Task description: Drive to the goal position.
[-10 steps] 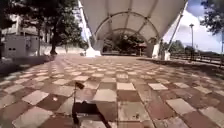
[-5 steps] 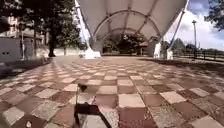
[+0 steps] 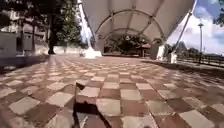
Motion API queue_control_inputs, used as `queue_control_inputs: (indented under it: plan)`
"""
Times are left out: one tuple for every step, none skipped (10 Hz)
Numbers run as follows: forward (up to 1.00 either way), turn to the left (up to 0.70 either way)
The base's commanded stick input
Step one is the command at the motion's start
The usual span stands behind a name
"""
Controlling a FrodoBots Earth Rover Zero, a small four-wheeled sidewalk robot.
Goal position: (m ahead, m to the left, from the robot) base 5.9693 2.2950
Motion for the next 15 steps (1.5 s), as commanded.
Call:
queue_control_inputs:
  plan:
    - [1.00,0.00]
    - [1.00,0.00]
    - [1.00,0.00]
    - [1.00,0.00]
    - [1.00,0.00]
    - [1.00,0.00]
    - [1.00,0.00]
    - [1.00,0.00]
    - [1.00,-0.13]
    - [1.00,-0.32]
    - [1.00,-0.40]
    - [1.00,-0.22]
    - [1.00,0.00]
    - [1.00,0.00]
    - [1.00,0.00]
